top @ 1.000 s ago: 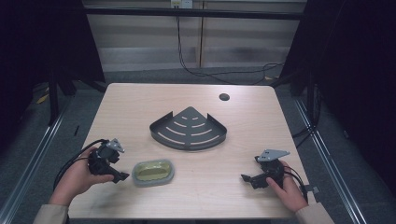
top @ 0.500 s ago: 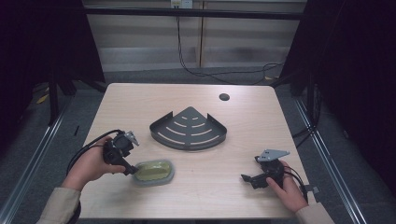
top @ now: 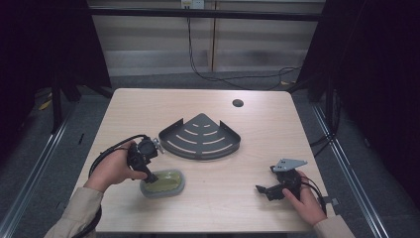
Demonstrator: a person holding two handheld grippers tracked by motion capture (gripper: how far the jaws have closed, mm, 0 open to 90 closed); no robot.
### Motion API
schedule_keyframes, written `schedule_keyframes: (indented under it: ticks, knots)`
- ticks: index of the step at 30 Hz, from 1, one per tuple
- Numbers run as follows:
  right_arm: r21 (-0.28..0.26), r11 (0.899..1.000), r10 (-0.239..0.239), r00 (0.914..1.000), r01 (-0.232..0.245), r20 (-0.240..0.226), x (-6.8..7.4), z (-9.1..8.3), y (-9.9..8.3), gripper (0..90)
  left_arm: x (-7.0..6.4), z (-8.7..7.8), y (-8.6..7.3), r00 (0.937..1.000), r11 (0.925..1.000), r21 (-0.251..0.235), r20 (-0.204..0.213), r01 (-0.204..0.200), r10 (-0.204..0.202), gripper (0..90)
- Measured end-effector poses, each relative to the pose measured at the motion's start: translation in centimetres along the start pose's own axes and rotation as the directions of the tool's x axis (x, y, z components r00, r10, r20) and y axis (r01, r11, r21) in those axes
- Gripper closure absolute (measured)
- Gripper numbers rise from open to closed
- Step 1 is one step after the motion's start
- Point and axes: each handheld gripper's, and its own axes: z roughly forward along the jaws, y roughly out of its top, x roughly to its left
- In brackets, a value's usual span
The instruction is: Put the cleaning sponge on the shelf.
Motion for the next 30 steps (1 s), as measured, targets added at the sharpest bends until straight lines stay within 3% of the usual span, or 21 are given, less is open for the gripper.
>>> schedule_keyframes:
  ticks: [4, 11, 19, 26, 30]
  knots:
    - [0.0, 1.0, 0.0, 1.0, 0.0, 0.0, 0.0, 0.0, 0.0, 5.0, -0.2, 0.2, 0.6, 0.9995, 0.9995, 0.013, 0.009, -0.03, 0.03, 31.9]
    - [0.0, 1.0, 0.0, 1.0, 0.0, 0.0, 0.0, 0.0, 0.0, 5.0, -0.6, 0.8, 0.9, 0.999, 0.999, 0.022, 0.023, -0.038, 0.037, 35.9]
    - [0.0, 1.0, 0.0, 1.0, 0.0, 0.0, 0.0, 0.0, 0.0, 4.9, -0.9, 1.4, 1.8, 0.9967, 0.9977, 0.025, 0.055, -0.062, 0.061, 47.8]
    - [0.0, 1.0, 0.0, 1.0, 0.0, 0.0, 0.0, 0.0, 0.0, 4.9, -1.3, 1.7, 3.0, 0.9916, 0.9924, 0.062, 0.081, -0.106, 0.1, 63.4]
    - [0.0, 1.0, 0.0, 1.0, 0.0, 0.0, 0.0, 0.0, 0.0, 5.0, -1.2, 1.5, 3.2, 0.9957, 0.9936, 0.088, 0.066, -0.071, 0.065, 71.0]
